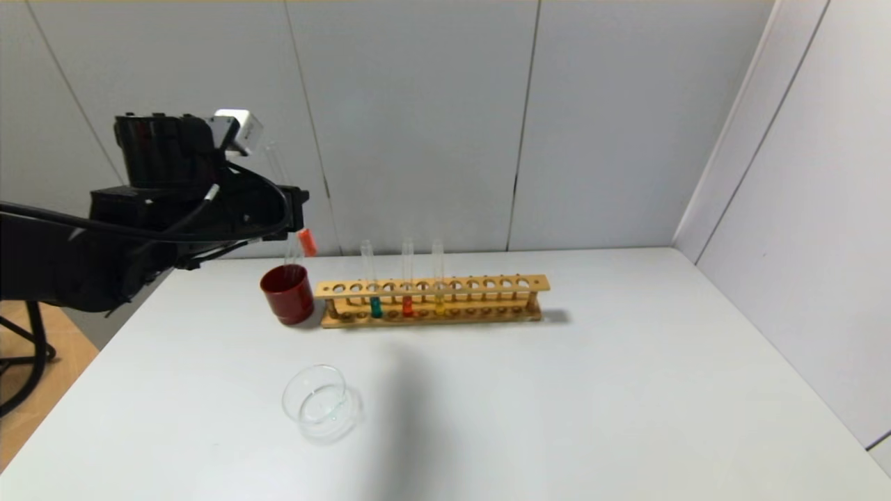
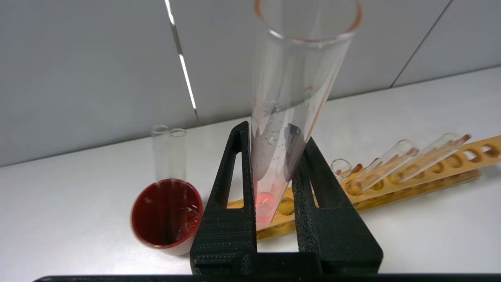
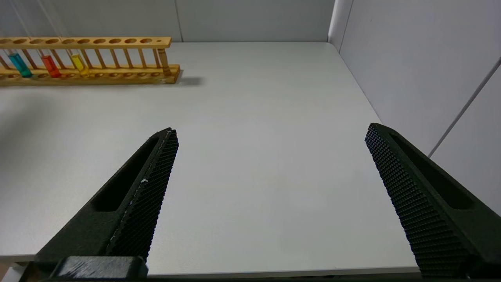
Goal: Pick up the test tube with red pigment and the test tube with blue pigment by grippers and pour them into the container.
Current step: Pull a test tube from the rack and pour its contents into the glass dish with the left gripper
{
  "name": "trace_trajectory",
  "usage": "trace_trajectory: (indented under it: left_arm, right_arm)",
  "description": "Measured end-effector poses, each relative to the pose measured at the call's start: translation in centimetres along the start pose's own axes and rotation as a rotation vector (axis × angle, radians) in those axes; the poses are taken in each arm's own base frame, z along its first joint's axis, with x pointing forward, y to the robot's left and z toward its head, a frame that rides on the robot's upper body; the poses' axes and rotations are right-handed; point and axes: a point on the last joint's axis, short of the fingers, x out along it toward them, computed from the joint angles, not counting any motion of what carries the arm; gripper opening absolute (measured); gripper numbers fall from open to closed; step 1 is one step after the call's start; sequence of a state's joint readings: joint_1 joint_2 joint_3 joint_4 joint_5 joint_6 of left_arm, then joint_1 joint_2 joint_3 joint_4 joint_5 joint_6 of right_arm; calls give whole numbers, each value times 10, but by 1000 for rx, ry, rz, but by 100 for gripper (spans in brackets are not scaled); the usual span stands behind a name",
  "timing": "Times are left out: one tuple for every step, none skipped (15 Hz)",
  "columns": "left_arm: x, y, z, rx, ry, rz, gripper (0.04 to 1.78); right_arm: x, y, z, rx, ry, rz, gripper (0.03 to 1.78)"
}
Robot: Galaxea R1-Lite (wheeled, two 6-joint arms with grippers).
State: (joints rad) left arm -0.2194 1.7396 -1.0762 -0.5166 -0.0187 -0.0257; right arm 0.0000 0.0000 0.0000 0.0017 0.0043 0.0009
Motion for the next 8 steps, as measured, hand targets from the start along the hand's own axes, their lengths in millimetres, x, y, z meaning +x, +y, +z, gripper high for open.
trace_trajectory:
  left_arm:
    - [-12,0,7,0,-9,3,32]
    - [-26,-1,13,1,-18,11,32]
    - [-37,-1,15,4,-23,19,32]
    - [-50,-1,16,6,-27,26,32]
    - [-63,-1,15,9,-25,32,32]
    - [-76,-1,14,17,-16,42,32]
    - [-89,0,11,33,5,64,32]
    - [-102,1,6,59,40,96,32]
  right_arm:
    - [0,0,0,0,0,0,175]
    - [0,0,0,0,0,0,175]
    - [0,0,0,0,0,0,175]
    - [0,0,0,0,0,0,175]
    - [0,0,0,0,0,0,175]
    - [0,0,0,0,0,0,175]
    - [0,0,0,0,0,0,175]
    - [0,0,0,0,0,0,175]
